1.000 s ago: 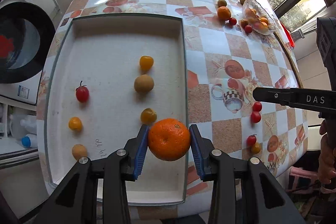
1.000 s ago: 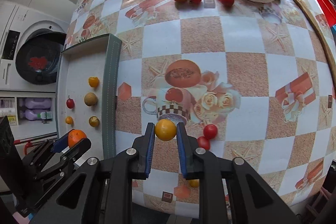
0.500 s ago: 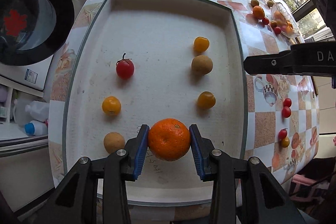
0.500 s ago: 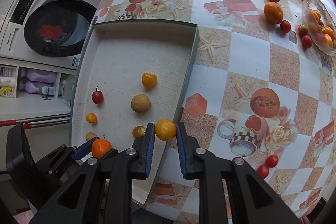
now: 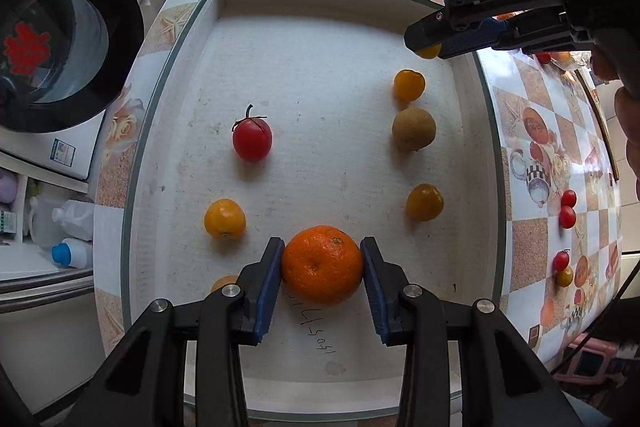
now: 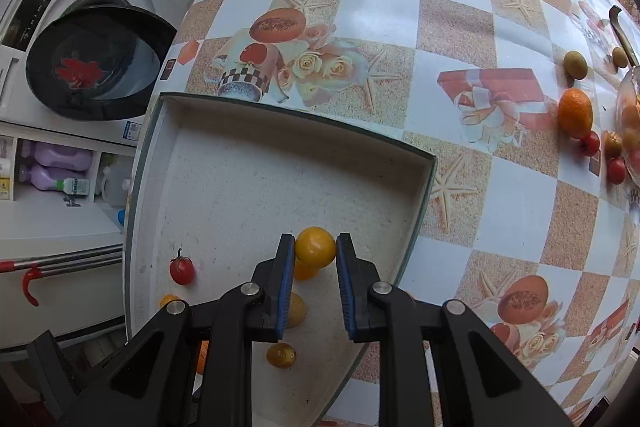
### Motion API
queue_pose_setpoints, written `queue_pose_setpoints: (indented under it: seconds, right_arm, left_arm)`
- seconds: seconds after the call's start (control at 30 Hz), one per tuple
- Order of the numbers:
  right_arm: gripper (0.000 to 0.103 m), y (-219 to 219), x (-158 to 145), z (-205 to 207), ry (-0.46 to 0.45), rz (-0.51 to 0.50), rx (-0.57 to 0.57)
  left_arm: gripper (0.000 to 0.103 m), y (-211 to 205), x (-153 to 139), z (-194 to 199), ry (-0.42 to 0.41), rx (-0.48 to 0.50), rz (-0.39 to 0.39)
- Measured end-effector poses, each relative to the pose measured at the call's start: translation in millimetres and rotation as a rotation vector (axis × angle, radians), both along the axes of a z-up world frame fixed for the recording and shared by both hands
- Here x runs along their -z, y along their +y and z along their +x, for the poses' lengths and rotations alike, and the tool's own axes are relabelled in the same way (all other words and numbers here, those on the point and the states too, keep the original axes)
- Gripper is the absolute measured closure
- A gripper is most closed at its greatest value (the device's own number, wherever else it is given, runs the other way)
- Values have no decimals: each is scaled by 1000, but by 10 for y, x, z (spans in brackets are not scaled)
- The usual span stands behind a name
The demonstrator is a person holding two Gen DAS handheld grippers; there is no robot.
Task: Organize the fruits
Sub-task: 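Carry both fruits into the white tray and open both tools, then move both tools back toward the red tomatoes on the table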
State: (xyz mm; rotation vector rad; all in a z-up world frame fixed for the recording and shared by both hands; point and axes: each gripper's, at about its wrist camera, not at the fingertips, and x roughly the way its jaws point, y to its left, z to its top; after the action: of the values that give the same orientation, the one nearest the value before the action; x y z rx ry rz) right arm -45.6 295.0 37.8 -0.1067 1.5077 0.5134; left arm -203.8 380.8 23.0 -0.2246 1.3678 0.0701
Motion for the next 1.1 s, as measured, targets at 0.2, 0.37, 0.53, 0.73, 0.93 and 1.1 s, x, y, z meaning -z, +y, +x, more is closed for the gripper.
queue_pose_setpoints:
  seconds: [0.2,0.37,0.53,0.73,0.93,1.1]
  right_arm:
    - [80,112,168,148,0,-52,-6]
    - [77,202,235,143,-12,-91,-33]
    - [51,257,251,135,5,-79,-48]
    - [19,305,225,73,38,-35,-61]
    - [1,245,36,-22,13,15,-54]
    - [1,-3,-143,-68,-1,35,-12]
  left_arm:
    - [62,-27,-3,51,-11,40,34]
    - [55,-45,12,84,2,46,30]
    - [38,-70,-14,86,-13,55,36]
    - [38,-69,-17,73,10,76,32]
    - [37,-85,-73,57,-3,88,2]
    - [37,6,-152,48,-21,32,-76]
